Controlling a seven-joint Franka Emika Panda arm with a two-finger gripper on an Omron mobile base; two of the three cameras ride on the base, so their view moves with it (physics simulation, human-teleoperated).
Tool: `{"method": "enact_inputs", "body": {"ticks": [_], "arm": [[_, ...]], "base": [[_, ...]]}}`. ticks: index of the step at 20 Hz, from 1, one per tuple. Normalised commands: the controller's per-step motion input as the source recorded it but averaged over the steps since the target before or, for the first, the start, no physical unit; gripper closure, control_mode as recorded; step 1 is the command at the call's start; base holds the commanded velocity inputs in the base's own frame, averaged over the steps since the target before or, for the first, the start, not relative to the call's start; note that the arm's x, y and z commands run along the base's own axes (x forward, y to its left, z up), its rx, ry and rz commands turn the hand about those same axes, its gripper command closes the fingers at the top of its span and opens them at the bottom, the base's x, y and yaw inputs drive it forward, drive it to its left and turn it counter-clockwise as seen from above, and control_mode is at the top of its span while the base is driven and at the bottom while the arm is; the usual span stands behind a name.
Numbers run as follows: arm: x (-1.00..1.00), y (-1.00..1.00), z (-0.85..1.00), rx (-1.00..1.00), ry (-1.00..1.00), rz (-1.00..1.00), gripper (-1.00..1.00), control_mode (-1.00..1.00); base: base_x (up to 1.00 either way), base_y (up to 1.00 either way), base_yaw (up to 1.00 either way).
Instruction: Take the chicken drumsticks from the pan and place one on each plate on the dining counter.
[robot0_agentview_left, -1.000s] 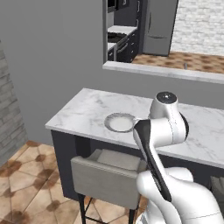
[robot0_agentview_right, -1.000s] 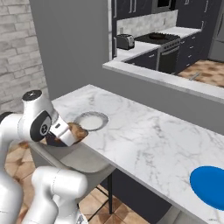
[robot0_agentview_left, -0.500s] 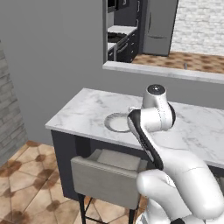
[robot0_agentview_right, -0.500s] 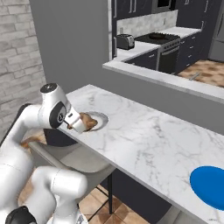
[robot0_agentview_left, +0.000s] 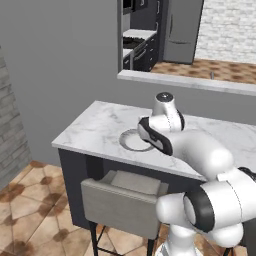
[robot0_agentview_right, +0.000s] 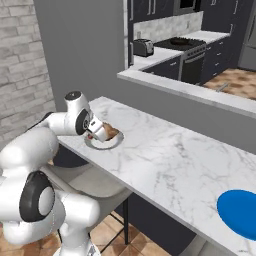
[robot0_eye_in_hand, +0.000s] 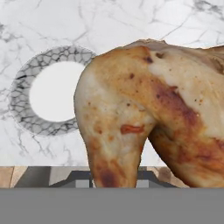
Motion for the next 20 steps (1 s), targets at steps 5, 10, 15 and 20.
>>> {"method": "enact_inputs", "body": {"ticks": [5, 10, 15, 20], "arm": [[0.65, 0.21, -0.61, -0.02, -0.03, 0.00, 1.00, -1.00], [0.61, 0.38, -0.62, -0.08, -0.01, 0.00, 1.00, -1.00], [0.65, 0.26, -0.48, -0.06, 0.00, 0.00, 1.00, -1.00], [0.74, 0.02, -0.33, 0.00, 0.00, 0.00, 1.00, -1.00]], "base": [[0.00, 0.00, 0.00], [0.00, 0.00, 0.00], [0.00, 0.00, 0.00], [0.00, 0.00, 0.00]]}}
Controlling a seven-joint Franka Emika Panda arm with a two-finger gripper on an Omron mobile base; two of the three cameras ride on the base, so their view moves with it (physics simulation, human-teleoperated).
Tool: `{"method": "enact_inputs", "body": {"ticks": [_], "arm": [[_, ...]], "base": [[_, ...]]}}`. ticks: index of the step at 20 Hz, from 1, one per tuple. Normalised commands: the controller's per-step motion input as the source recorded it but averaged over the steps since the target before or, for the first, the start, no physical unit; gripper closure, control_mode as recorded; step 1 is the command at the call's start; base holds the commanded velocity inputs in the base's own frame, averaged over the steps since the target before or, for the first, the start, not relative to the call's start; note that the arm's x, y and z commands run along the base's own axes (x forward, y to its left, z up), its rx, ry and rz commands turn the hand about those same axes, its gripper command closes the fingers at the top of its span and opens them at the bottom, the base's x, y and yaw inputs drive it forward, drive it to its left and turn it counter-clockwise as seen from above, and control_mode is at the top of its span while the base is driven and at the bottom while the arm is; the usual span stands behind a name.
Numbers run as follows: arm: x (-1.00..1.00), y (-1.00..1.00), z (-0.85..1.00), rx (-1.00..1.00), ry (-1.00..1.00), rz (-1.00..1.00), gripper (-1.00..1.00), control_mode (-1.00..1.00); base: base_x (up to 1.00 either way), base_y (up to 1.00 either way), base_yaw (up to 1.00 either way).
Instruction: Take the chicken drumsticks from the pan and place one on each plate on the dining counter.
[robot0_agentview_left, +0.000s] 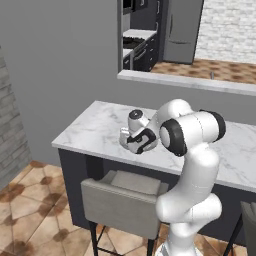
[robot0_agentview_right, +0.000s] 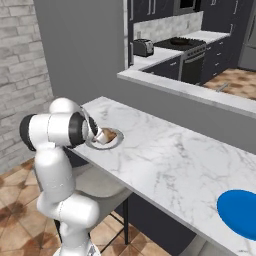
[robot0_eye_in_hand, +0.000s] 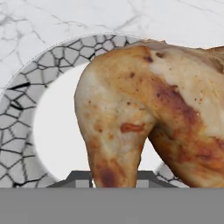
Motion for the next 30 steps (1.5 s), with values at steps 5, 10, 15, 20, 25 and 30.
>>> {"method": "enact_inputs", "body": {"ticks": [5, 10, 15, 20, 25, 30], "arm": [[0.62, -0.16, -0.03, 0.03, 0.00, 0.00, 1.00, -1.00], [0.36, -0.03, -0.19, 0.00, 0.00, 0.00, 1.00, -1.00], [0.00, 0.00, -0.34, 0.00, 0.02, 0.00, 1.00, -1.00], [0.00, 0.00, -0.36, 0.00, 0.01, 0.00, 1.00, -1.00], [0.00, 0.01, -0.30, 0.00, 0.00, 0.00, 1.00, -1.00], [-0.07, 0.03, 0.05, 0.00, -0.01, 0.00, -1.00, -1.00]], "base": [[0.00, 0.00, 0.00], [0.00, 0.00, 0.00], [0.00, 0.00, 0.00], [0.00, 0.00, 0.00], [0.00, 0.00, 0.00], [0.00, 0.00, 0.00]]}}
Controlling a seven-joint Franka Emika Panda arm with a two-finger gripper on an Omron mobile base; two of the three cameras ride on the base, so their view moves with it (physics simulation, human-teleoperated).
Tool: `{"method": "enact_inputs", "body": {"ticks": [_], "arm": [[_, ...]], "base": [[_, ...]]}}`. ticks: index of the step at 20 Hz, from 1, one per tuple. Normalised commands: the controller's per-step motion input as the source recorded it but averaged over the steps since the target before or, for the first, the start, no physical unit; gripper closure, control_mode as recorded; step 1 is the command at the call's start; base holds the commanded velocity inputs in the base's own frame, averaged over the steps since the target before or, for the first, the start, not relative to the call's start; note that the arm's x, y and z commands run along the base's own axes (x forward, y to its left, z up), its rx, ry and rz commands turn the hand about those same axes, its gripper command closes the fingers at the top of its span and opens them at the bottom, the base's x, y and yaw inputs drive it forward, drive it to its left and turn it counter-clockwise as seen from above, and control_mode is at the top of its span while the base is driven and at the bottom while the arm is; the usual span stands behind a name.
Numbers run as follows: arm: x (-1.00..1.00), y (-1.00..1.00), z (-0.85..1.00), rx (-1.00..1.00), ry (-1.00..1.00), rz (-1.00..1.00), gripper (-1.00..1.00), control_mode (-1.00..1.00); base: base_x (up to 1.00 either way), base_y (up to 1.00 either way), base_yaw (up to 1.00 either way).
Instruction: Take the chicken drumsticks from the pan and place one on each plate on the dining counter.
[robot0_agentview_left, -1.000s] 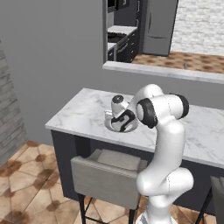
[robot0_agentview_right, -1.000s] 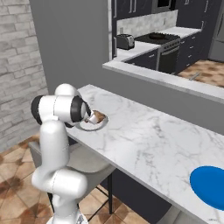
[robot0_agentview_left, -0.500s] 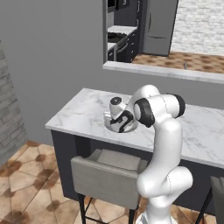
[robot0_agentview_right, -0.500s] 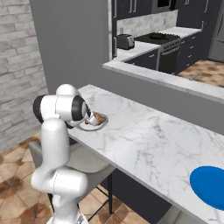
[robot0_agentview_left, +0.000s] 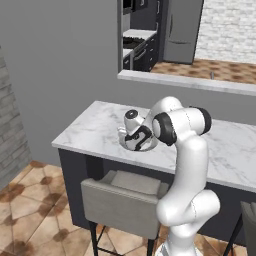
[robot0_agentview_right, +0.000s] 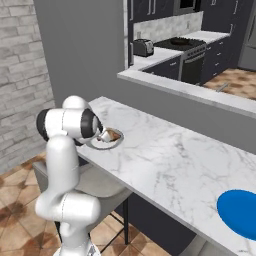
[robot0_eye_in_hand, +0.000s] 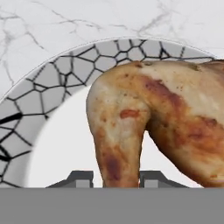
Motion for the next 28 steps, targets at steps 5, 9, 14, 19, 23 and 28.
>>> {"method": "enact_inputs", "body": {"ticks": [5, 9, 14, 19, 23, 28], "arm": [[-0.11, 0.00, 0.26, 0.00, -0.01, 0.00, -1.00, -1.00], [-0.07, 0.00, 0.61, 0.00, 0.00, 0.00, -1.00, -1.00], [-0.69, 0.00, 1.00, 0.00, 0.00, 0.00, -1.00, -1.00], [-1.00, -0.13, 1.00, 0.01, 0.02, 0.00, -1.00, -1.00], [-1.00, -0.27, 0.99, 0.01, 0.11, 0.00, -1.00, -1.00], [-1.00, -0.38, 0.84, 0.00, 0.24, 0.00, -1.00, -1.00]], "base": [[0.00, 0.00, 0.00], [0.00, 0.00, 0.00], [0.00, 0.00, 0.00], [0.00, 0.00, 0.00], [0.00, 0.00, 0.00], [0.00, 0.00, 0.00]]}}
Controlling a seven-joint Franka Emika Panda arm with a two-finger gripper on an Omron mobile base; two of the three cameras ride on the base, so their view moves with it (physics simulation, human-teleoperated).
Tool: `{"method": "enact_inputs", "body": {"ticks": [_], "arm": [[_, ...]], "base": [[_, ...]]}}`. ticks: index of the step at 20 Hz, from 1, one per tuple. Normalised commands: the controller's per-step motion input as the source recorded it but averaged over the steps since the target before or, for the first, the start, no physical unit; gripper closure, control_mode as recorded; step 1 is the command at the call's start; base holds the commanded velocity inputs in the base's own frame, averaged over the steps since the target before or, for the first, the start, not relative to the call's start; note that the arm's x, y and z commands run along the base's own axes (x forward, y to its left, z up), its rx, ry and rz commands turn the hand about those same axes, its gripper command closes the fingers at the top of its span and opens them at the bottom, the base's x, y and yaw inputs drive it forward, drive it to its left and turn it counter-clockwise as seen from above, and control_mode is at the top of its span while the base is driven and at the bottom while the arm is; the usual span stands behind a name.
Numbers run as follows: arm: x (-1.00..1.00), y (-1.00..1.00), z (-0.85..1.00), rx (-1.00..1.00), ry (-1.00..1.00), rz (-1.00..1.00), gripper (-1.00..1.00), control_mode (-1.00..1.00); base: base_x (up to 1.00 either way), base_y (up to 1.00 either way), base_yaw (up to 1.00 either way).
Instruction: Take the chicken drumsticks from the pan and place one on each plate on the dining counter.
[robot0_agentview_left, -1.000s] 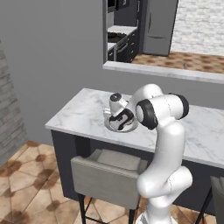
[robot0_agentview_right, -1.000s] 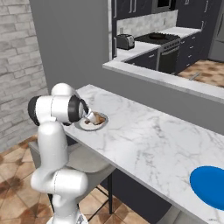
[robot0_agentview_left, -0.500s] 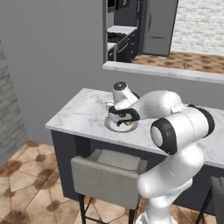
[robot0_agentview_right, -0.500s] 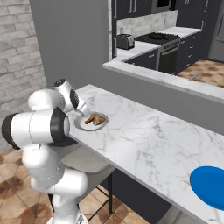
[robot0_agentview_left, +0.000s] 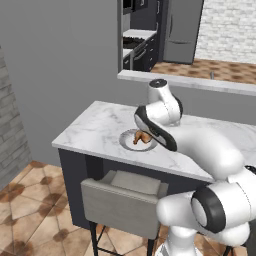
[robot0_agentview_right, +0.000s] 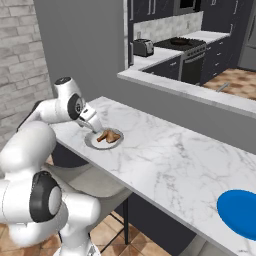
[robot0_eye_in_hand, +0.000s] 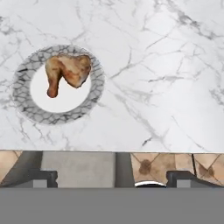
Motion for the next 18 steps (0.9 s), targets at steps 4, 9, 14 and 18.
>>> {"method": "enact_inputs", "body": {"ticks": [4, 9, 14, 18], "arm": [[-1.00, -0.34, 0.34, 0.00, 0.23, 0.00, -1.00, -1.00], [-1.00, -0.04, -0.02, 0.00, -0.03, 0.01, -1.00, -1.00], [-0.92, -0.02, -0.18, 0.02, -0.21, 0.05, -1.00, -1.00], [-0.40, 0.00, -0.07, 0.00, -0.14, 0.00, -1.00, -1.00]], "base": [[0.00, 0.00, 0.00], [0.00, 0.00, 0.00], [0.00, 0.00, 0.00], [0.00, 0.00, 0.00]]}}
